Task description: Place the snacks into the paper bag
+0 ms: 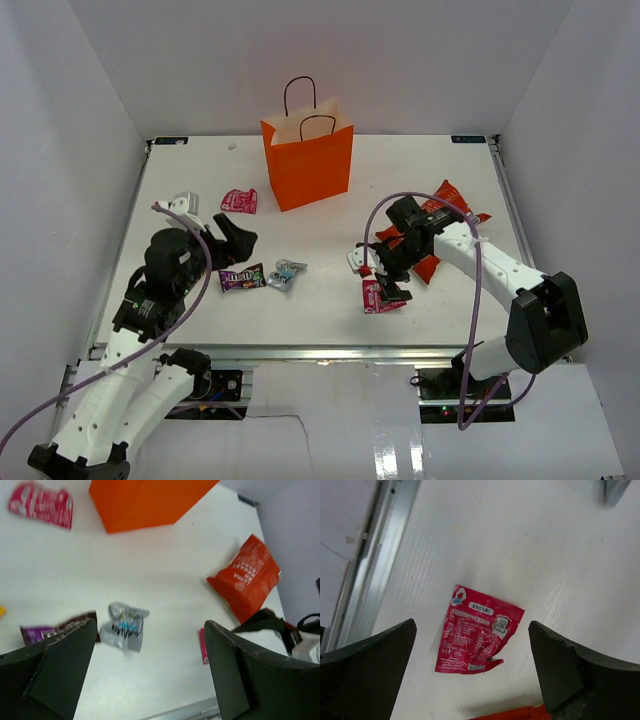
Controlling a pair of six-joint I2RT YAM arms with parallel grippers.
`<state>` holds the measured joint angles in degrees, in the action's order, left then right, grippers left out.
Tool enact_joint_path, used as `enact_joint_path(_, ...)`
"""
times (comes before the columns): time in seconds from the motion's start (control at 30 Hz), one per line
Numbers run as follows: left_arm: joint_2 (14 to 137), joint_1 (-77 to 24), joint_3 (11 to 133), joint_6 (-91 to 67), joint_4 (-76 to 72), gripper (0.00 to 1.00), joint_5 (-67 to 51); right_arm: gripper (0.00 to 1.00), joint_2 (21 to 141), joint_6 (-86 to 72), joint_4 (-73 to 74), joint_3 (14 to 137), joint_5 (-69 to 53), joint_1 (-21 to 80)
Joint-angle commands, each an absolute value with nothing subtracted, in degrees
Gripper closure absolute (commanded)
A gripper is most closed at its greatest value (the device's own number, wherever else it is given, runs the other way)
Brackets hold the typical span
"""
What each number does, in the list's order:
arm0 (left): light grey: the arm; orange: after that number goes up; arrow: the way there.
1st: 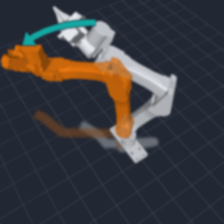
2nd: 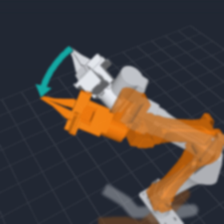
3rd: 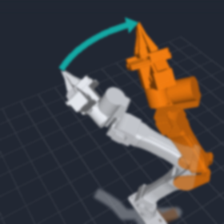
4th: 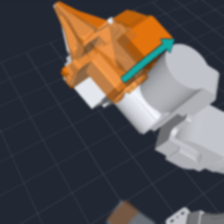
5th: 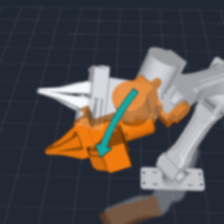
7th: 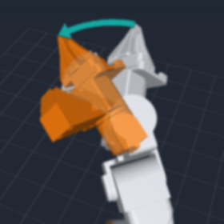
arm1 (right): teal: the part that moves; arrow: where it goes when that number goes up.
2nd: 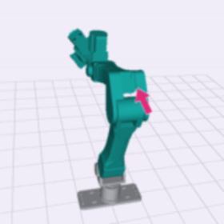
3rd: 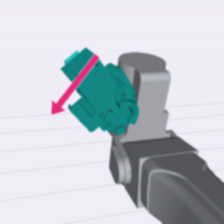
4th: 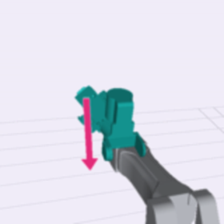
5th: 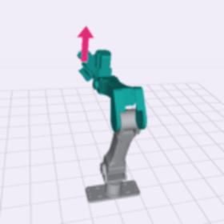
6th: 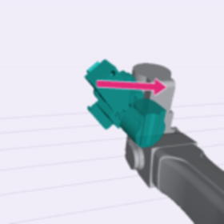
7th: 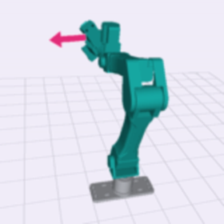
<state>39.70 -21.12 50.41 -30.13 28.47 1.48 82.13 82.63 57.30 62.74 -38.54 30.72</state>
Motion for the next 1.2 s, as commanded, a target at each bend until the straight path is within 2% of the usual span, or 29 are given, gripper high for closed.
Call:
enact_joint_path(0.0,33.68,-21.18,44.75,-41.12,34.8,0.02,1.32,0.01,82.61,66.12,42.56,61.0,-25.78,31.2)
enact_joint_path(0.17,26.63,-21.18,37.46,-48.32,35.59,0.02,1.32,0.0,84.28,51.01,33.94,56.96,-18.39,31.46)
enact_joint_path(0.3,27.59,-21.18,35.16,-51.06,35.77,0.02,0.62,0.01,86.3,49.31,32.34,54.49,-17.22,31.46)
enact_joint_path(0.33,28.03,-21.18,34.98,-51.24,35.77,0.02,0.53,0.05,86.74,49.22,32.78,54.23,-17.57,31.46)
enact_joint_path(0.57,29.36,-21.18,34.28,-52.38,35.77,0.02,0.18,0.12,89.2,50.1,31.38,51.15,-16.88,31.46)
enact_joint_path(0.7,28.83,-21.18,33.58,-52.91,35.77,0.02,0.18,0.22,90.09,50.54,30.24,50.28,-16.7,31.47)
enact_joint_path(0.8,28.48,-21.18,33.22,-53.44,35.77,0.02,0.09,0.37,90.53,50.71,29.45,49.75,-16.44,31.55)
enact_joint_path(0.83,28.13,-21.18,33.14,-53.61,35.77,0.02,0.09,0.45,90.53,50.89,29.27,49.57,-16.35,31.55)
enact_joint_path(0.93,27.51,-21.18,32.87,-53.96,35.86,0.02,0.09,0.58,90.35,50.89,28.92,49.48,-16.52,31.55)
enact_joint_path(1.17,23.47,-21.18,30.59,-56.42,35.86,0.02,0.09,0.78,86.14,51.24,34.01,57.38,-25.11,31.46)
